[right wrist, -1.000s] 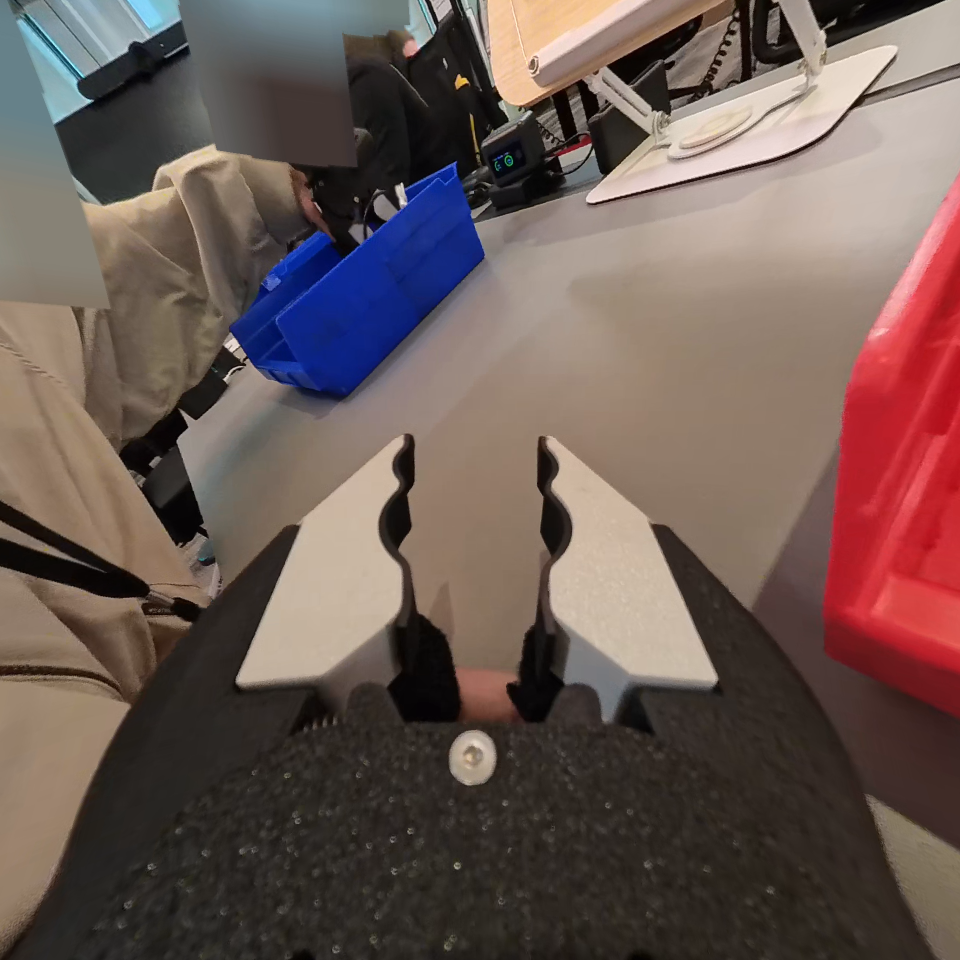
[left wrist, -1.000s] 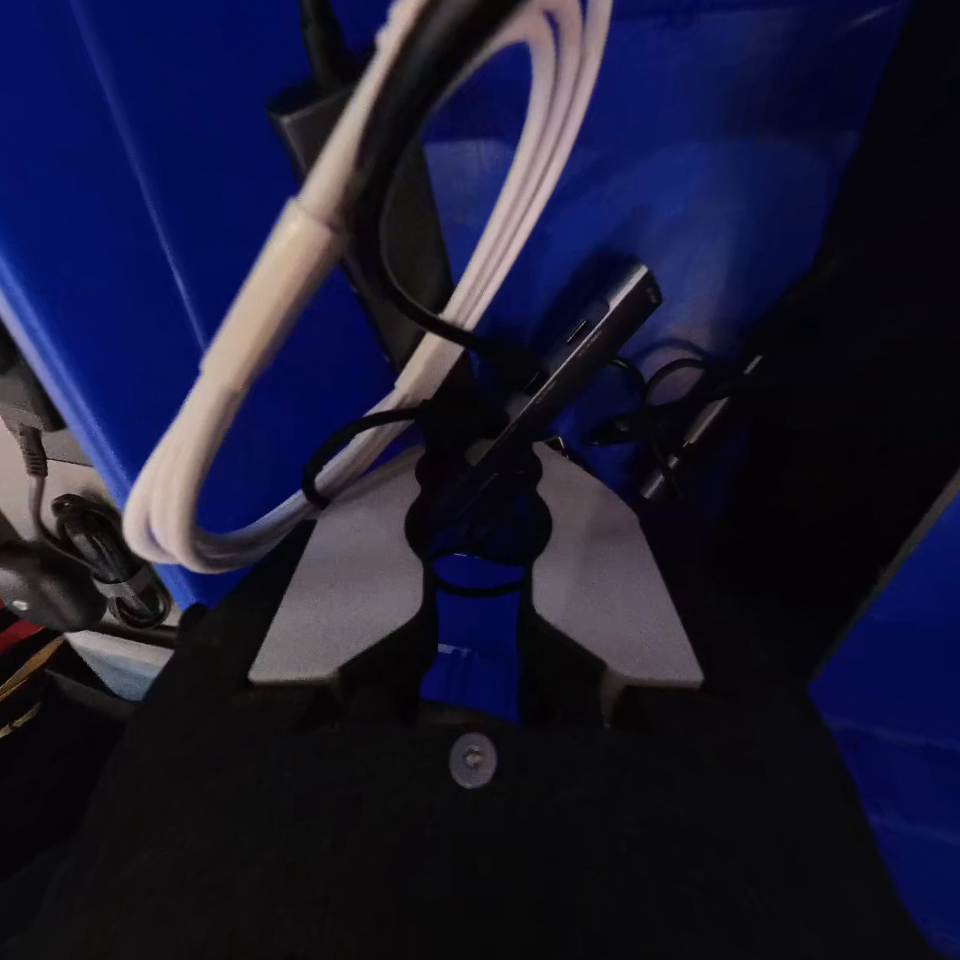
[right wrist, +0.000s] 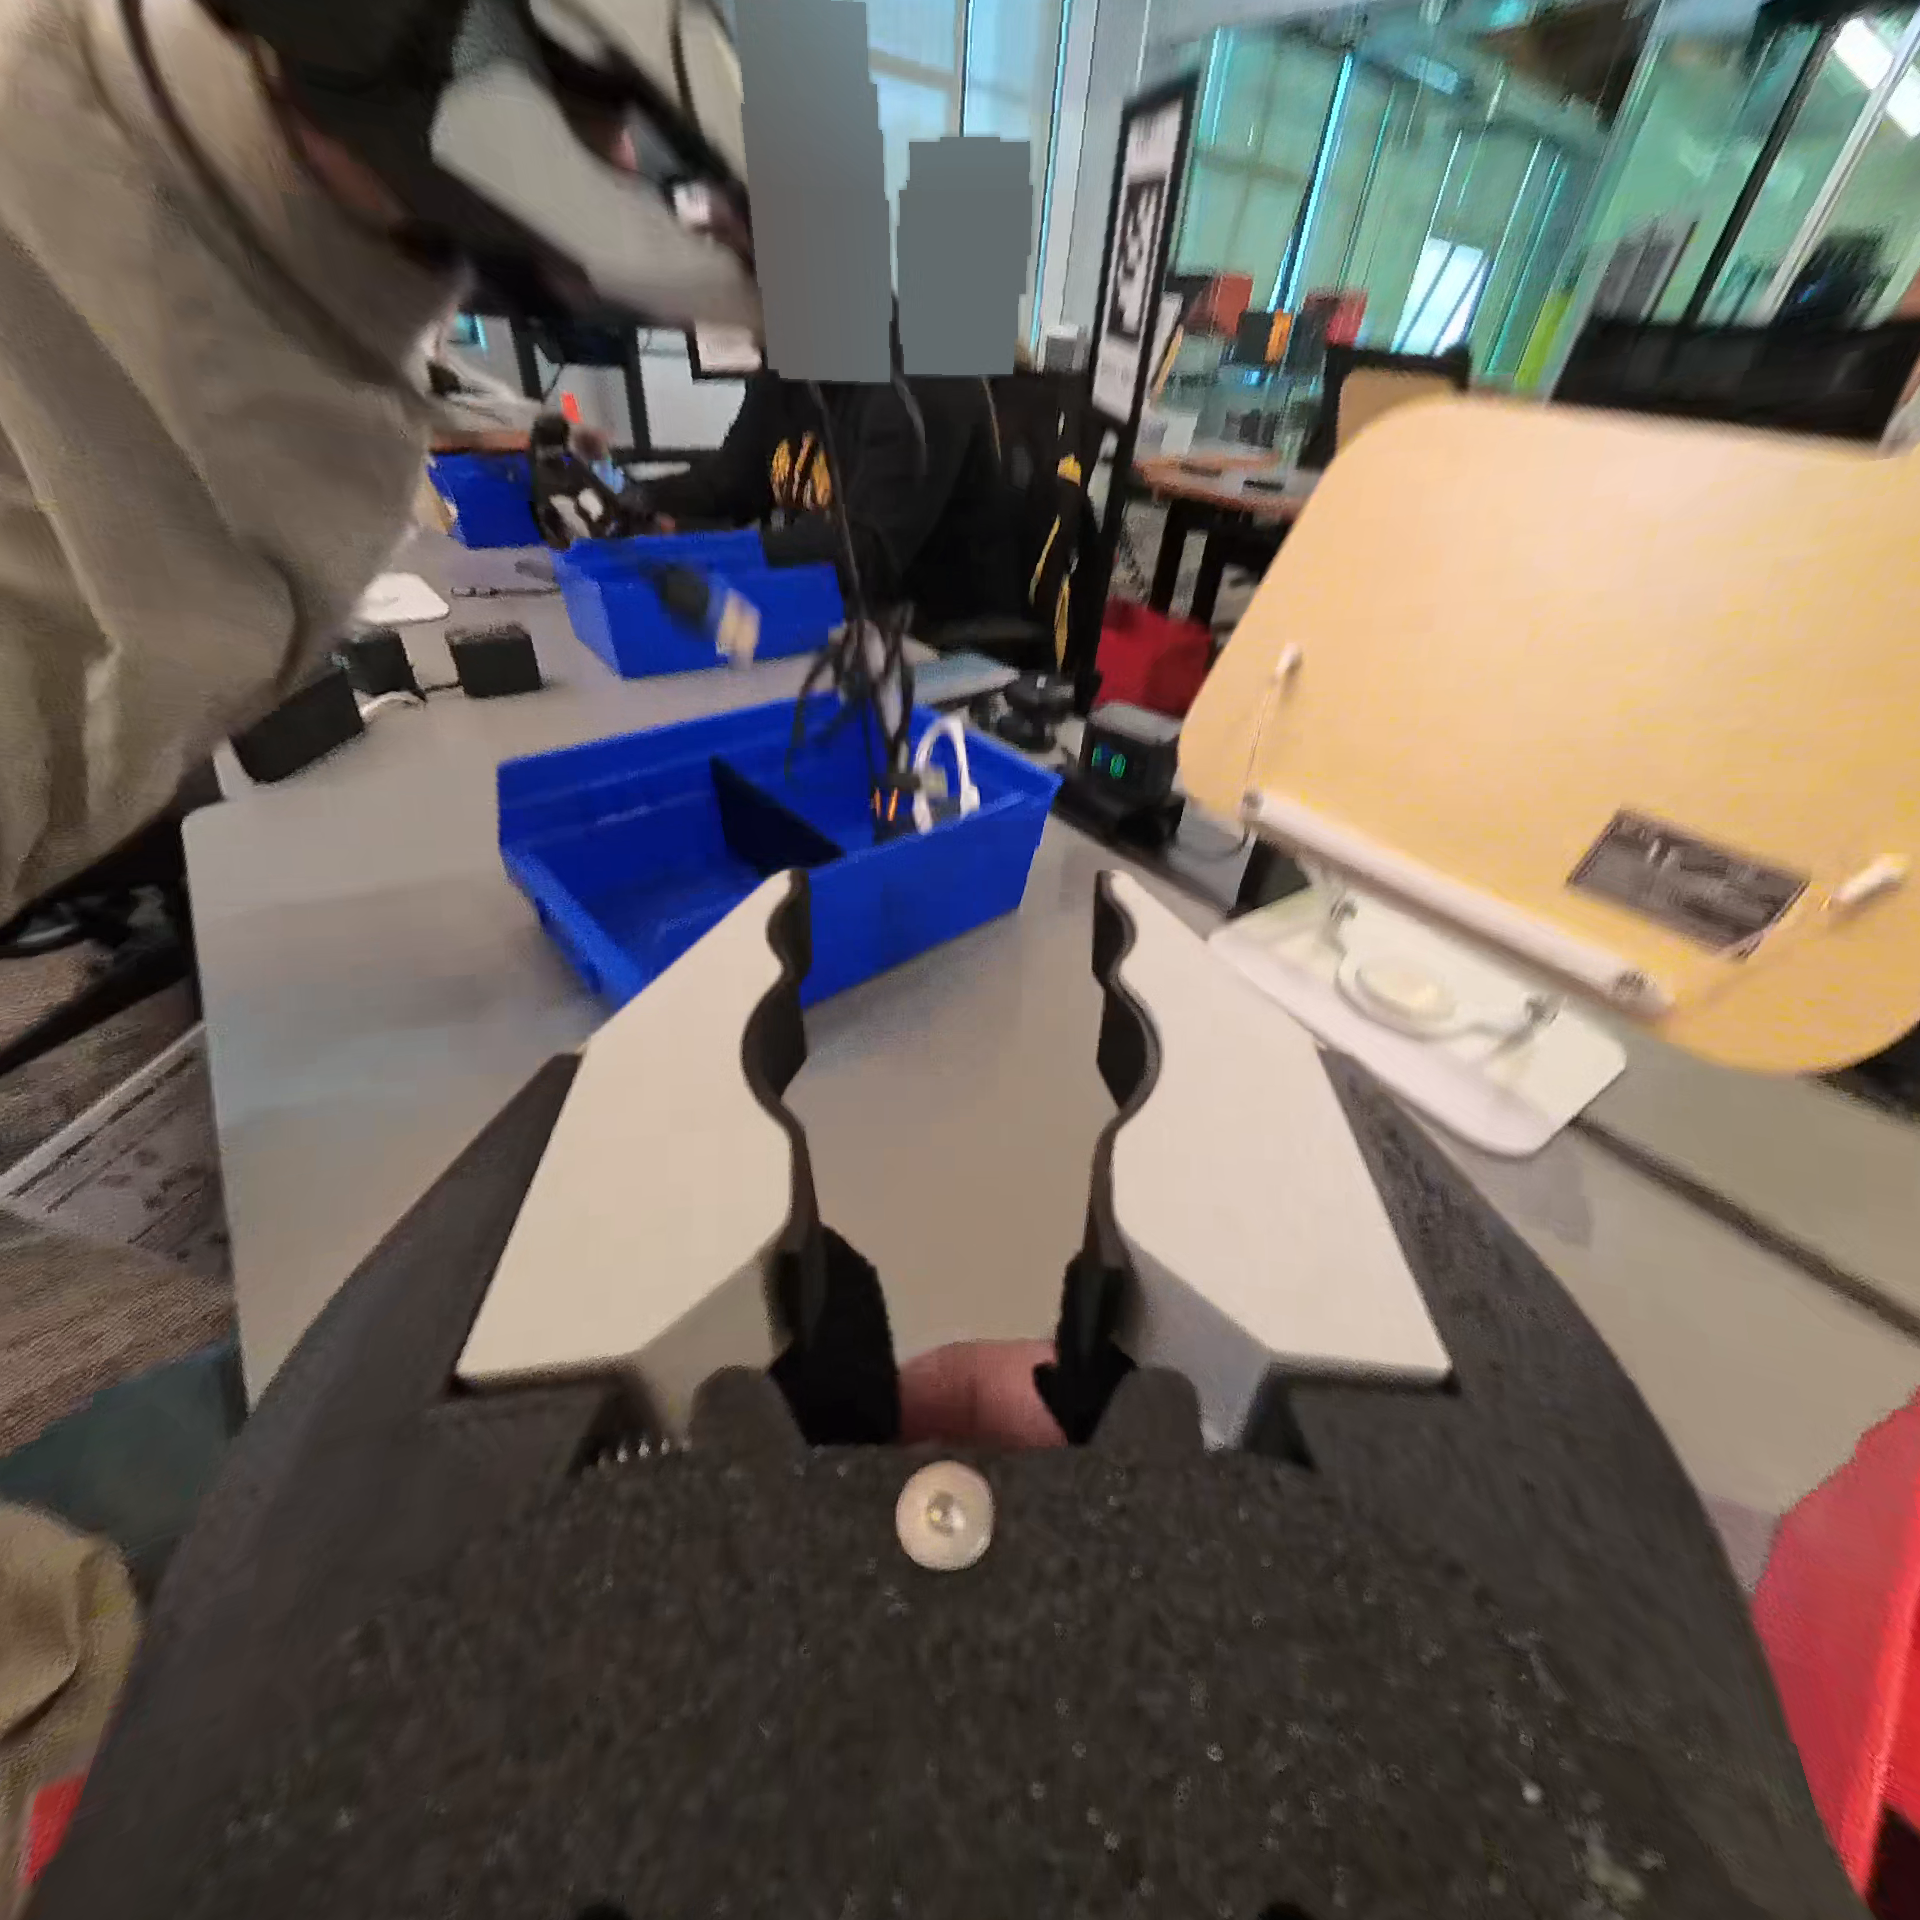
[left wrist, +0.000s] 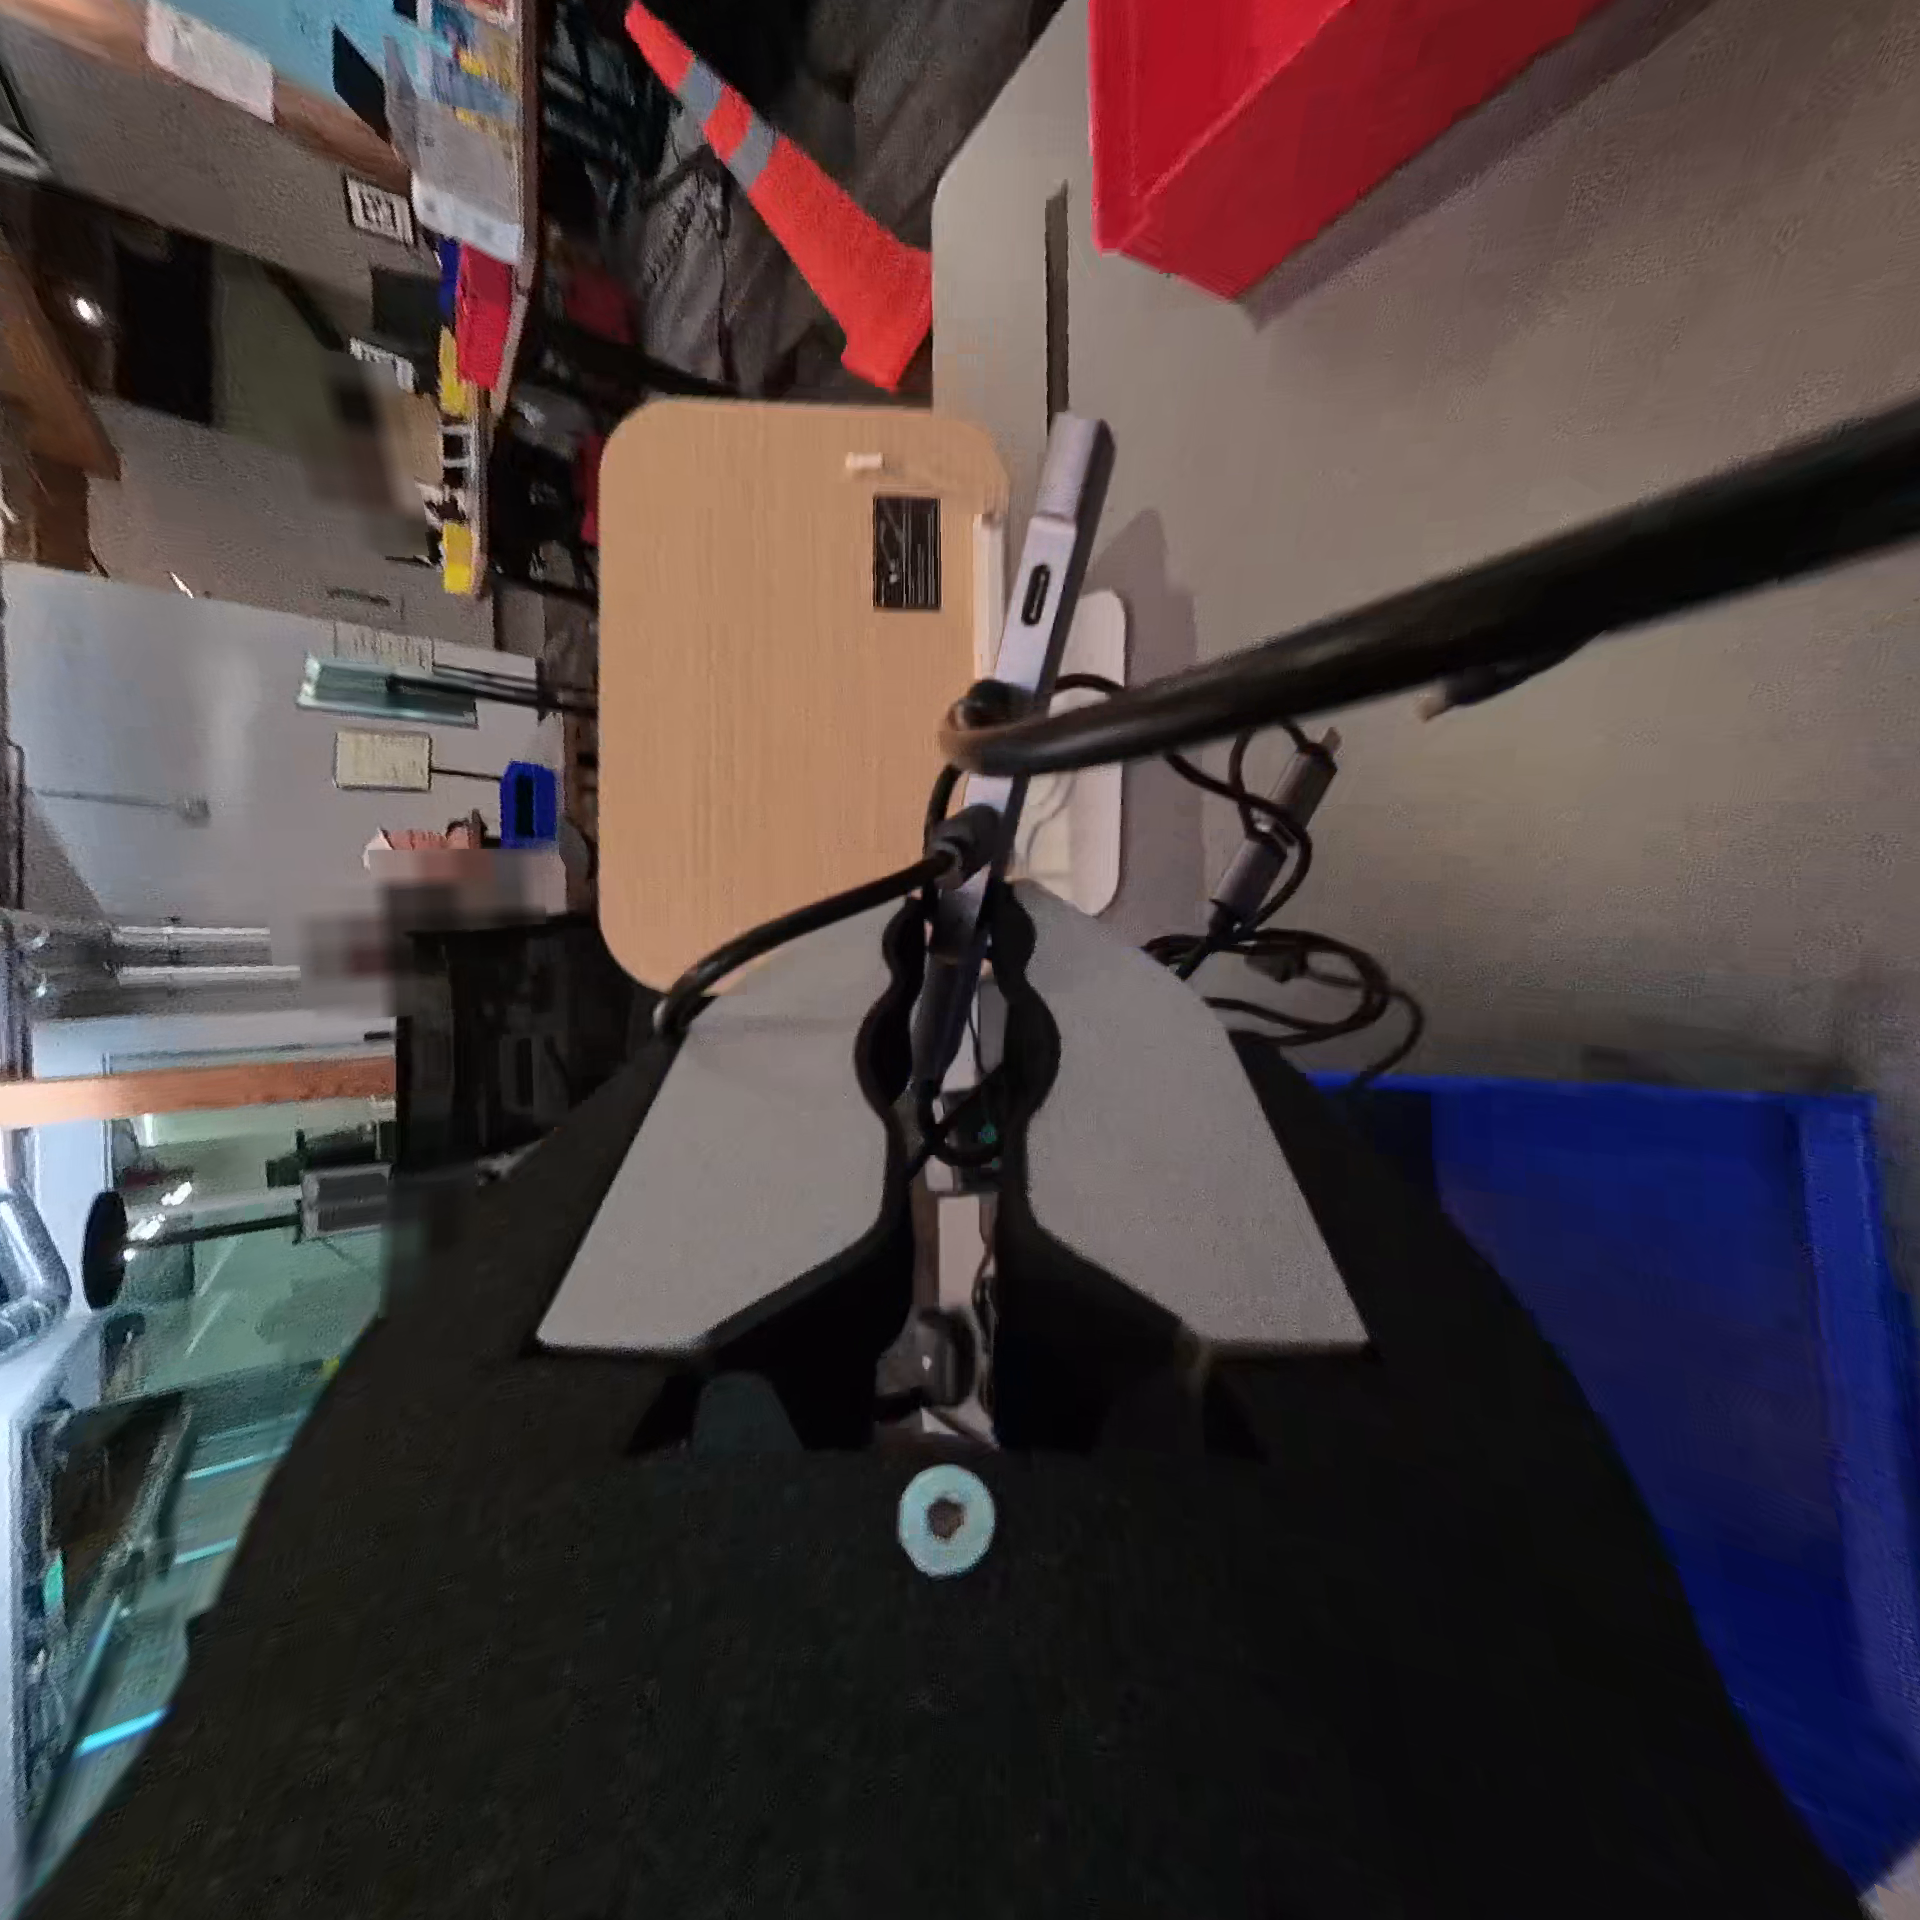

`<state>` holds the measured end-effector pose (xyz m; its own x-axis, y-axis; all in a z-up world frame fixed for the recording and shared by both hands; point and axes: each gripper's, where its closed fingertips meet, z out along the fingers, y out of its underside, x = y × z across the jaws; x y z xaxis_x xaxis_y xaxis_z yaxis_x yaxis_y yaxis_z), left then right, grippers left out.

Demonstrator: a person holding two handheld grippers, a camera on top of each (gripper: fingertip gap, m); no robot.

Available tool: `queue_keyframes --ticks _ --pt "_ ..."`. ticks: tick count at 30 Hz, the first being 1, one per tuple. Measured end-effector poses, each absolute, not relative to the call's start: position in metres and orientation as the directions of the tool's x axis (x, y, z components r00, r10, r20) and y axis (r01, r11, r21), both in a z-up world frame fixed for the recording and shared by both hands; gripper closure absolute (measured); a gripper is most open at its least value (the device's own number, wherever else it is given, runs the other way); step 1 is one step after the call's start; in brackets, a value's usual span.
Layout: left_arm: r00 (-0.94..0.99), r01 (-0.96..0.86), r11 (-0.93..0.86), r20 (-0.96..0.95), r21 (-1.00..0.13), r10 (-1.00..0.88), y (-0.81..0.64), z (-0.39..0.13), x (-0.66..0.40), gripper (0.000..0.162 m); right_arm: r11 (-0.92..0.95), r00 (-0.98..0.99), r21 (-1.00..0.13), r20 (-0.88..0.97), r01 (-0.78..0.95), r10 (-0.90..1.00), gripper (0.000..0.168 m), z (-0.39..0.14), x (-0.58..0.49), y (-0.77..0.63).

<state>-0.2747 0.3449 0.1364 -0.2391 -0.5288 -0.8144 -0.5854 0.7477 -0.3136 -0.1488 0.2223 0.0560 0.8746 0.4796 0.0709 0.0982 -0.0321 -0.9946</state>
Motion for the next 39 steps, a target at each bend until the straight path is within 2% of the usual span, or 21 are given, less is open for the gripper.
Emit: queue_keyframes --ticks 2,5,7,10,11,13,15,22,30,34,37,39 --pt "-0.257 -0.533 0.785 -0.823 -0.315 -0.506 0.314 0.122 -0.253 0.149 0.016 0.854 -0.993 0.11 0.118 0.508 0.117 0.073 -0.162 0.218" --pt "-0.263 -0.487 0.825 -0.853 -0.285 -0.45 0.279 0.085 -0.222 0.149 0.048 0.837 -0.973 0.22 0.227 0.5 0.119 0.068 -0.17 0.213" --pt "-0.262 -0.462 0.846 -0.871 -0.266 -0.417 0.259 0.058 -0.203 0.149 0.062 0.801 -0.93 0.346 0.364 0.489 0.121 0.051 -0.172 0.212" --pt "-0.243 -0.434 0.848 -0.867 -0.305 -0.436 0.238 0.026 -0.181 0.15 0.039 0.741 -0.842 0.494 0.537 0.455 0.128 0.017 -0.165 0.217" --pt "-0.227 -0.434 0.842 -0.865 -0.322 -0.448 0.235 0.019 -0.175 0.145 0.042 0.722 -0.824 0.518 0.565 0.458 0.133 0.008 -0.164 0.218" --pt "-0.207 -0.446 0.824 -0.855 -0.351 -0.476 0.234 0.007 -0.168 0.149 0.084 0.711 -0.8 0.572 0.595 0.41 0.147 0.003 -0.155 0.222" --pt "-0.172 -0.471 0.8 -0.851 -0.372 -0.497 0.239 -0.001 -0.165 0.149 0.111 0.706 -0.788 0.597 0.606 0.382 0.152 -0.001 -0.146 0.223" --pt "-0.141 -0.484 0.768 -0.829 -0.419 -0.541 0.239 -0.024 -0.169 0.149 0.136 0.644 -0.776 0.595 0.615 0.482 0.155 -0.017 -0.152 0.209" --pt "-0.104 -0.462 0.724 -0.779 -0.513 -0.619 0.236 -0.026 -0.163 0.149 0.211 0.612 -0.73 0.667 0.65 0.425 0.16 -0.026 -0.16 0.235" --pt "0.021 -0.427 0.6 -0.671 -0.676 -0.741 0.245 -0.02 -0.166 0.146 0.245 0.637 -0.762 0.64 0.6 0.43 0.16 -0.024 -0.161 0.248" --pt "0.091 -0.44 0.389 -0.471 -0.81 -0.878 0.257 -0.03 -0.191 0.137 0.229 0.556 -0.627 0.772 0.744 0.309 0.16 -0.036 -0.142 0.278" --pt "0.211 -0.408 0.187 -0.291 -0.894 -0.933 0.268 -0.033 -0.219 0.139 0.21 0.476 -0.521 0.849 0.827 0.231 0.16 -0.049 -0.132 0.299"
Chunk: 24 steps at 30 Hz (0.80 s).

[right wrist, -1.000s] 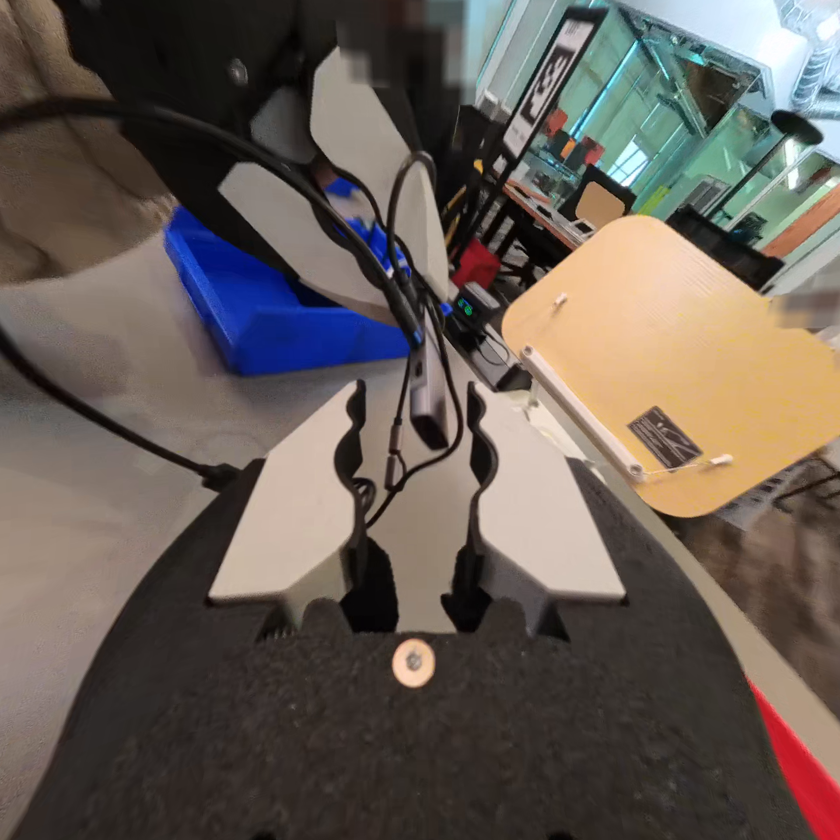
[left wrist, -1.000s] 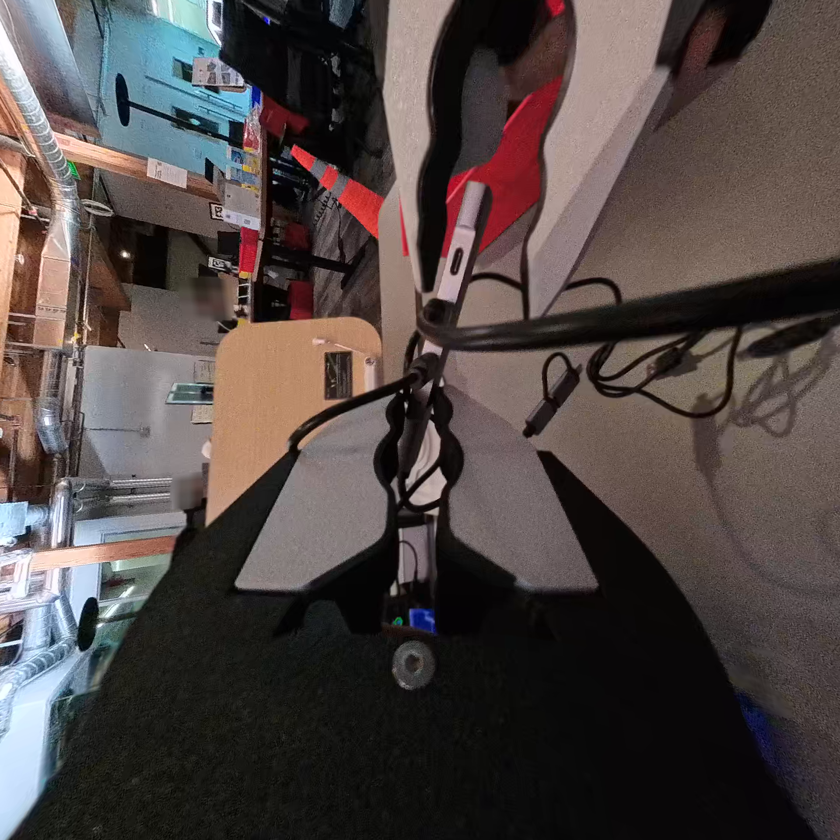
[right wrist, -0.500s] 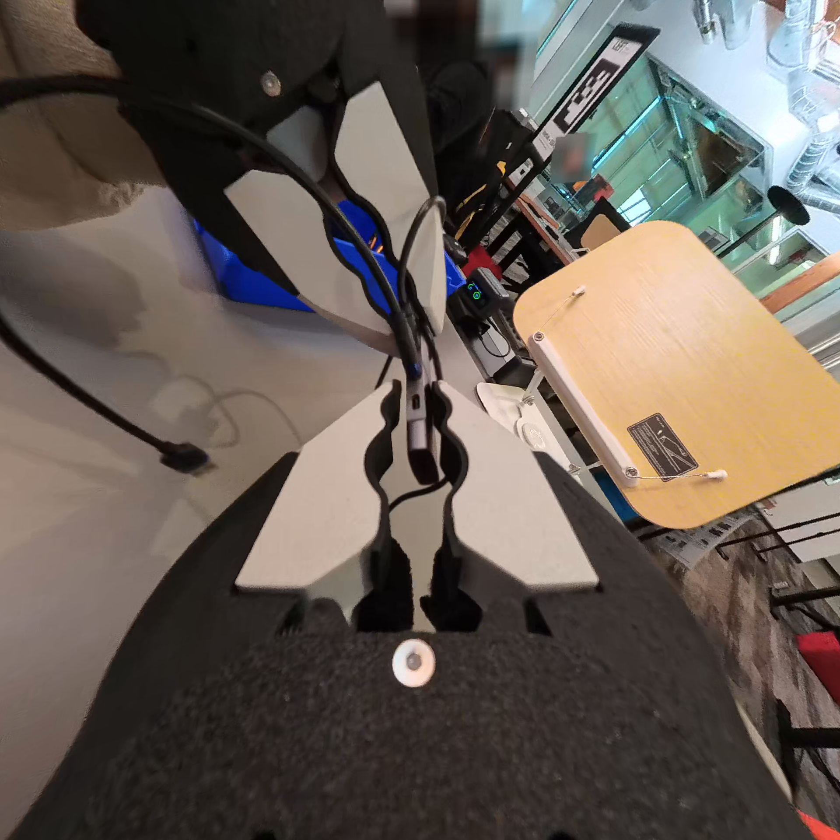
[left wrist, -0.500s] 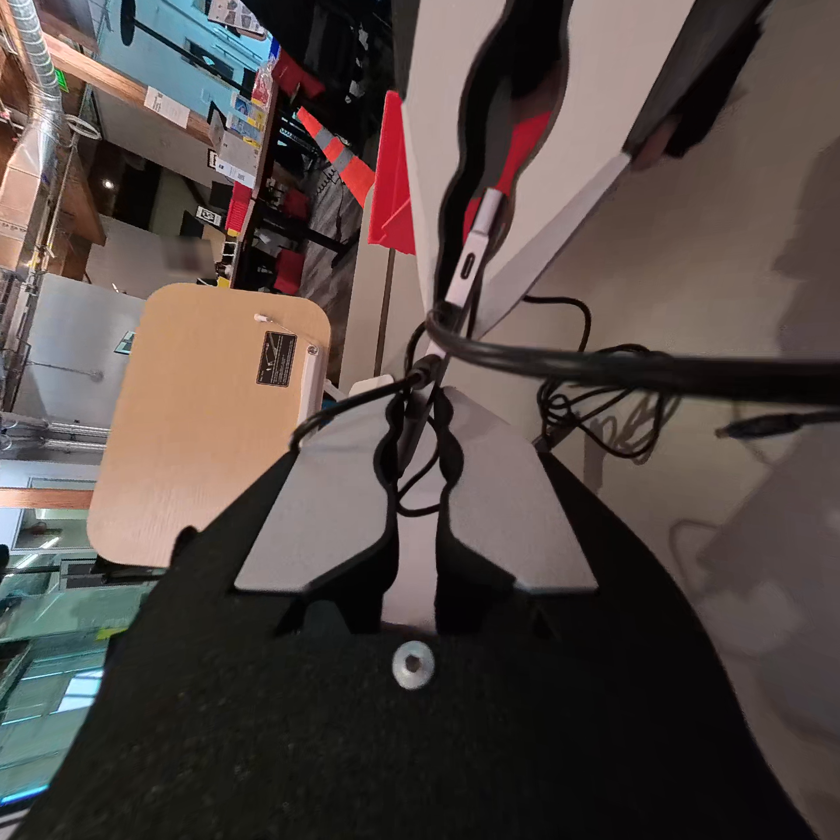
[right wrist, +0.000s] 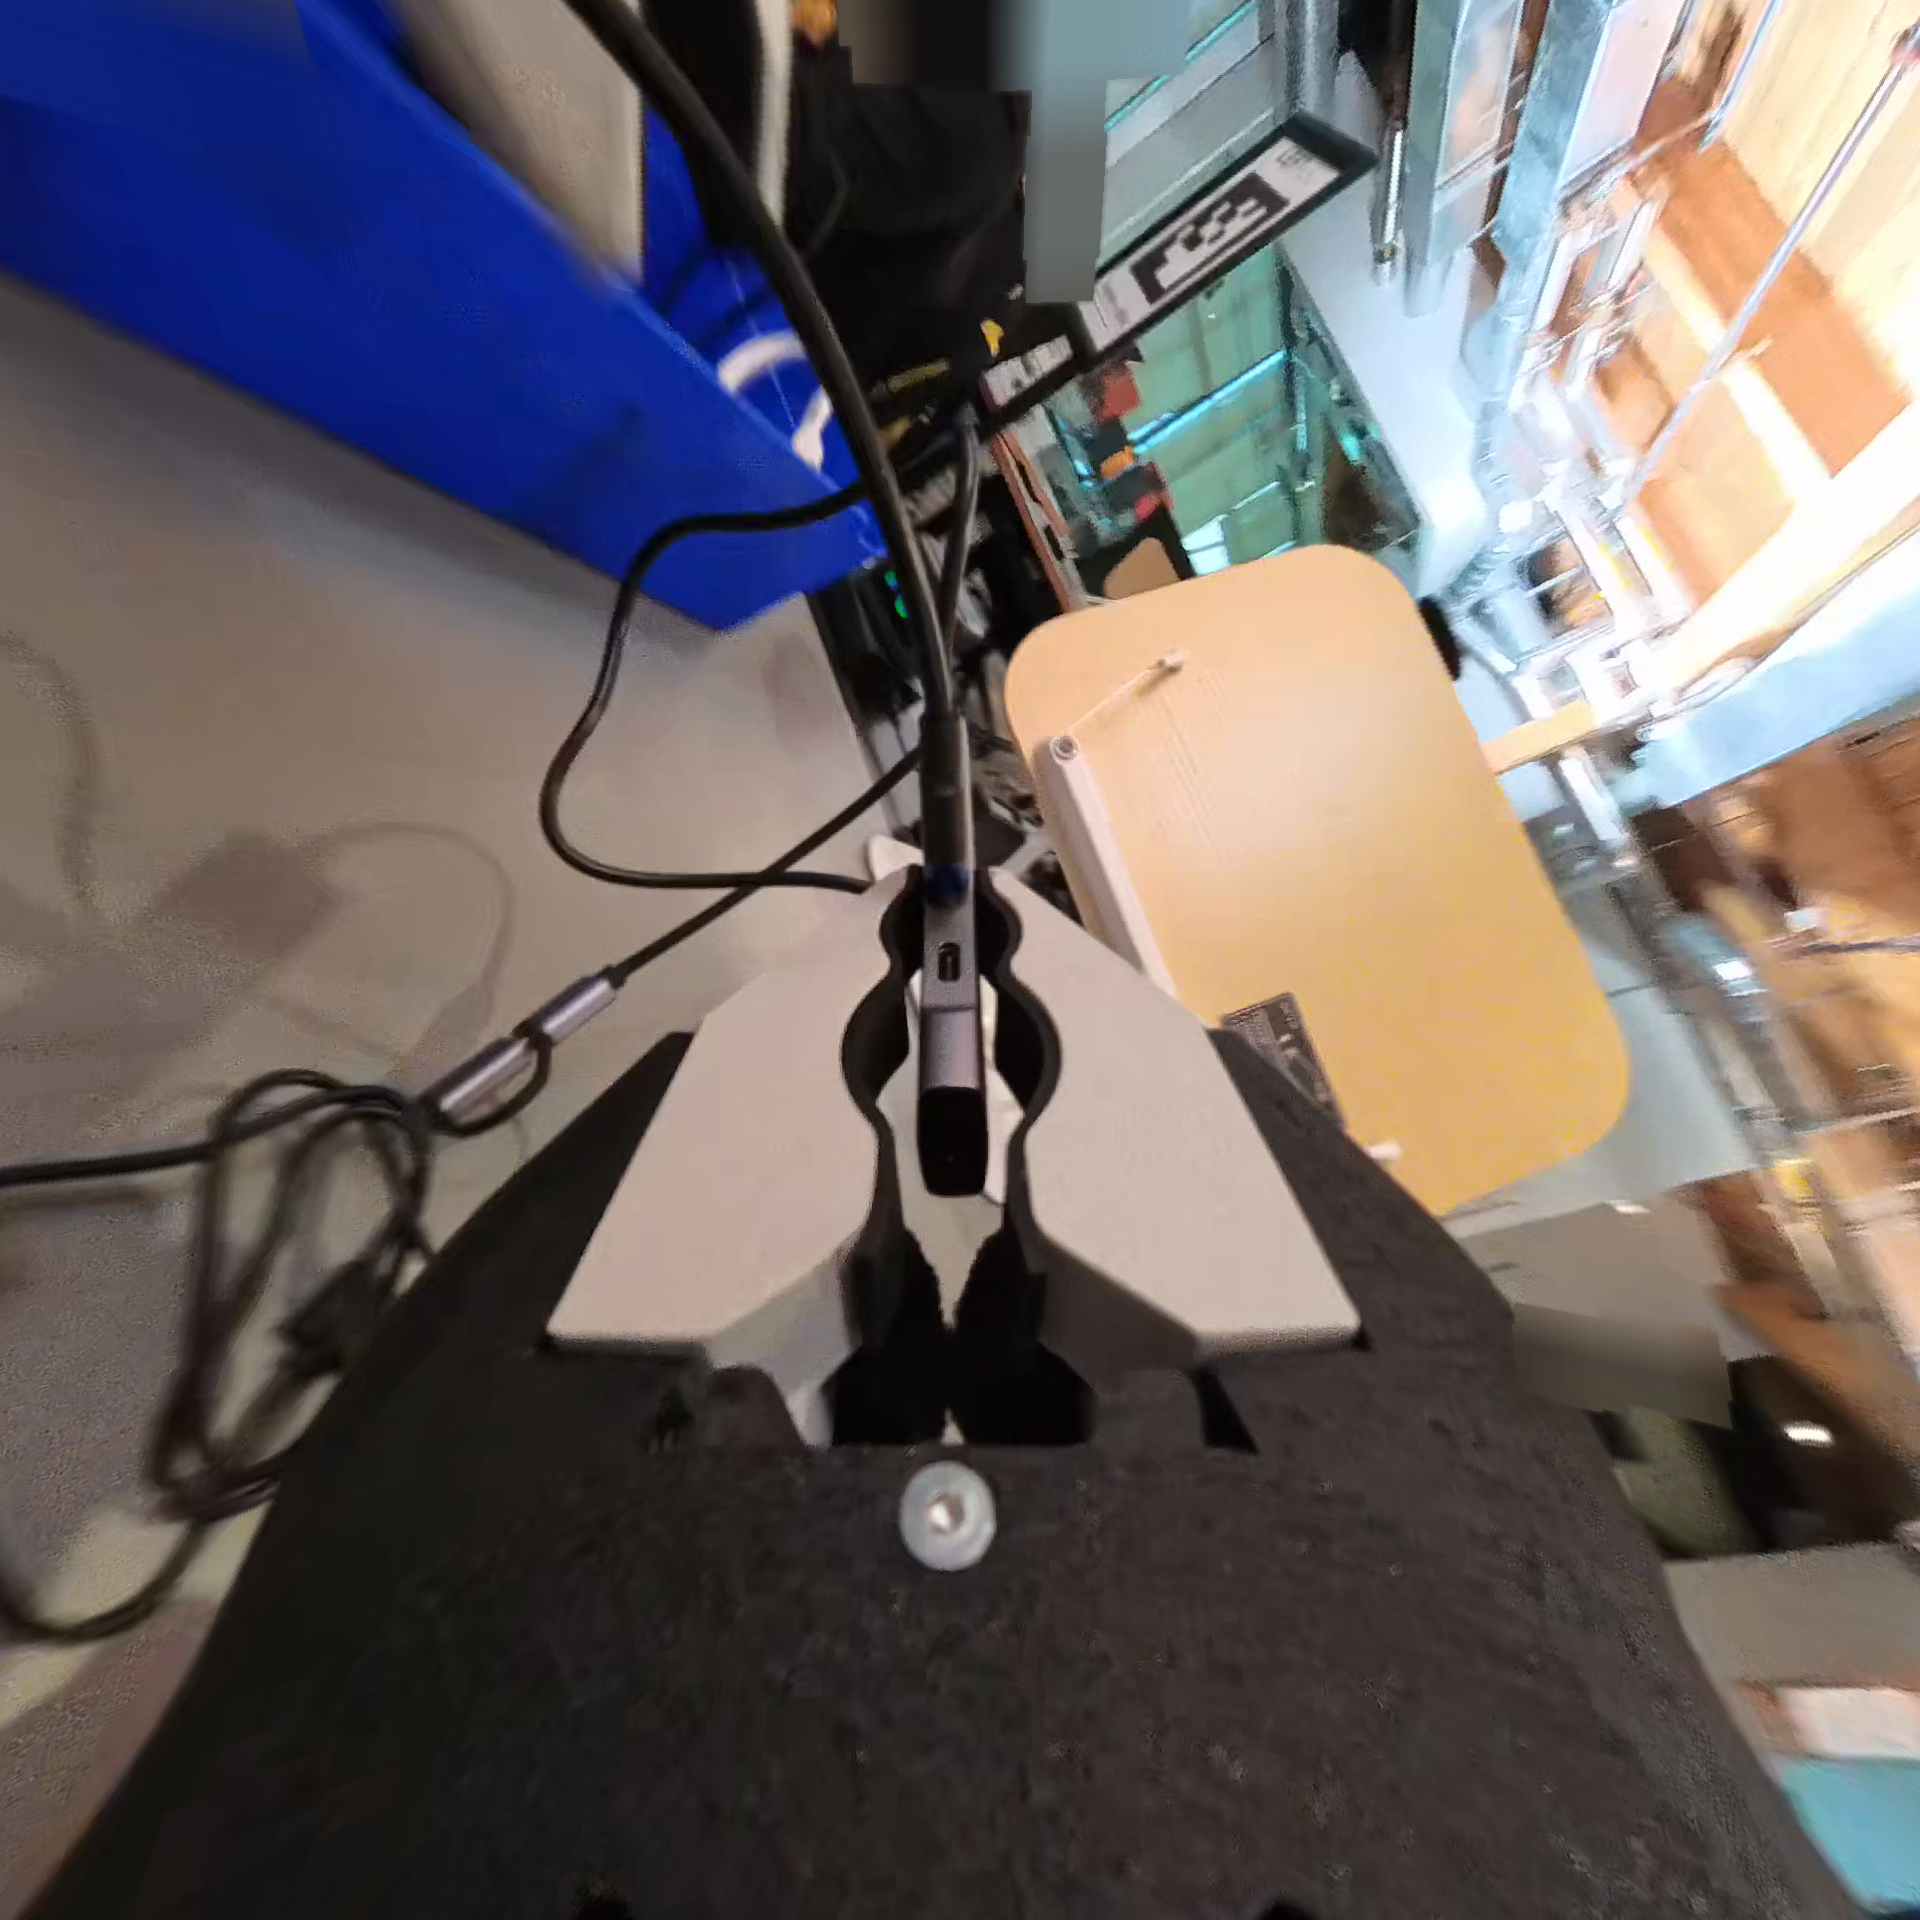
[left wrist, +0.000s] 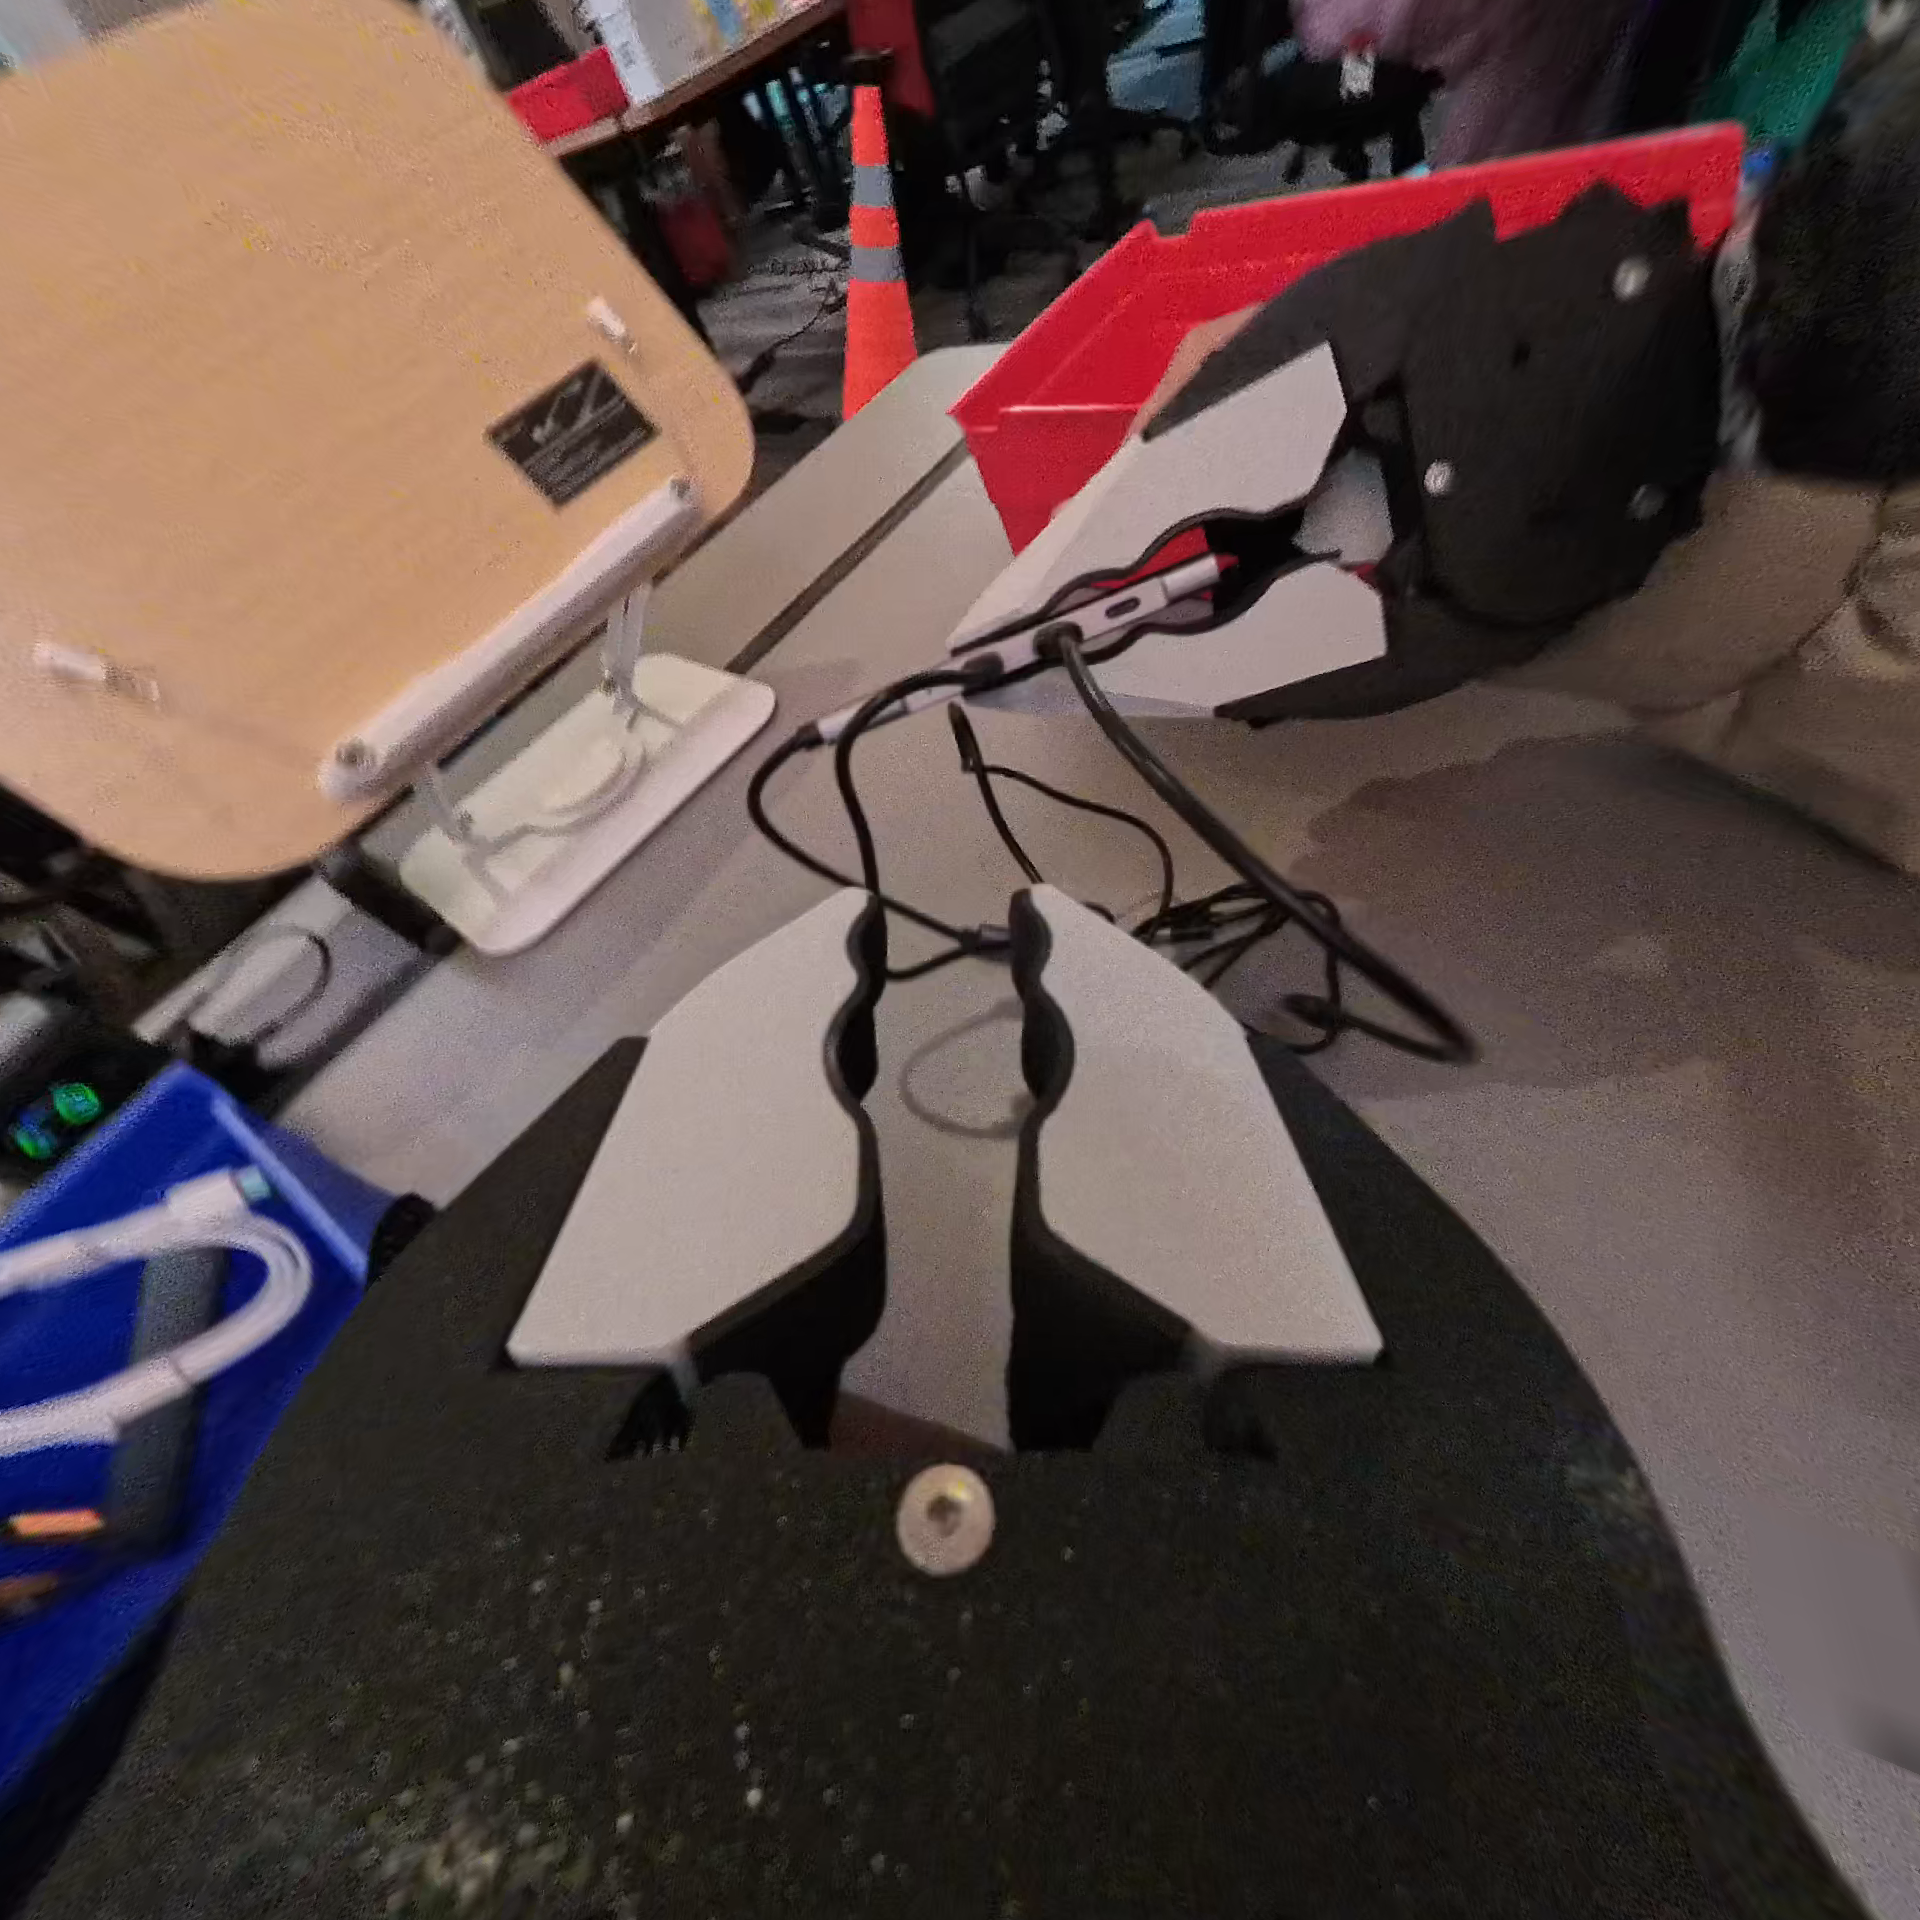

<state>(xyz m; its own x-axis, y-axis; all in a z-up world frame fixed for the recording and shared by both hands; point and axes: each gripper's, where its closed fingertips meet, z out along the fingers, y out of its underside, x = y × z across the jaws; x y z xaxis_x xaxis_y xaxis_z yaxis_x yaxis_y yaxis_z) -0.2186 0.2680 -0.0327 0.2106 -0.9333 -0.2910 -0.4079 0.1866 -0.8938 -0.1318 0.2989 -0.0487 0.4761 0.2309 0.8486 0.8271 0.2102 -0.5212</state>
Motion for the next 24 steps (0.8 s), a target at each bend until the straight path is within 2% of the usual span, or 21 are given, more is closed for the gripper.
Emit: queue_keyframes --ticks 2,4,5,7,9,10,11,12,14,17,20,24 --pt "0.3 -0.303 -0.036 -0.059 -0.952 -0.952 0.269 -0.033 -0.246 0.139 0.228 0.396 -0.433 0.898 0.872 0.193 0.16 -0.066 -0.134 0.315" --pt "0.32 -0.172 -0.207 0.144 -0.963 -0.936 0.26 -0.034 -0.262 0.139 0.249 0.375 -0.407 0.912 0.879 0.166 0.16 -0.083 -0.141 0.329" --pt "0.312 -0.142 -0.24 0.186 -0.96 -0.932 0.254 -0.037 -0.265 0.139 0.27 0.381 -0.412 0.91 0.87 0.162 0.16 -0.092 -0.147 0.332" --pt "0.337 -0.189 -0.224 0.151 -0.956 -0.929 0.248 -0.053 -0.263 0.133 0.291 0.388 -0.414 0.91 0.862 0.145 0.16 -0.108 -0.155 0.334" --pt "0.411 -0.27 -0.116 -0.005 -0.956 -0.912 0.254 -0.072 -0.253 0.113 0.325 0.29 -0.322 0.946 0.889 0.144 0.16 -0.117 -0.168 0.331" --pt "0.434 -0.316 -0.076 -0.073 -0.946 -0.898 0.255 -0.082 -0.249 0.123 0.329 0.283 -0.309 0.951 0.892 0.126 0.16 -0.113 -0.171 0.328" --pt "0.416 -0.368 -0.028 -0.137 -0.929 -0.899 0.252 -0.09 -0.243 0.13 0.338 0.311 -0.343 0.939 0.876 0.145 0.16 -0.113 -0.174 0.325" --pt "0.402 -0.399 -0.007 -0.168 -0.917 -0.9 0.249 -0.096 -0.236 0.132 0.34 0.32 -0.362 0.931 0.868 0.172 0.16 -0.115 -0.176 0.322" --pt "0.416 -0.415 -0.012 -0.178 -0.91 -0.892 0.25 -0.1 -0.225 0.131 0.342 0.308 -0.335 0.942 0.878 0.133 0.16 -0.11 -0.172 0.321" --pt "0.443 -0.432 -0.018 -0.194 -0.902 -0.875 0.258 -0.104 -0.213 0.135 0.348 0.341 -0.368 0.93 0.862 0.139 0.16 -0.104 -0.168 0.32" --pt "0.474 -0.391 0.001 -0.202 -0.921 -0.857 0.265 -0.098 -0.207 0.137 0.362 0.331 -0.355 0.935 0.862 0.129 0.16 -0.101 -0.169 0.316" --pt "0.463 -0.371 -0.039 -0.148 -0.928 -0.874 0.26 -0.103 -0.195 0.135 0.378 0.302 -0.333 0.943 0.864 0.14 0.16 -0.105 -0.177 0.311"
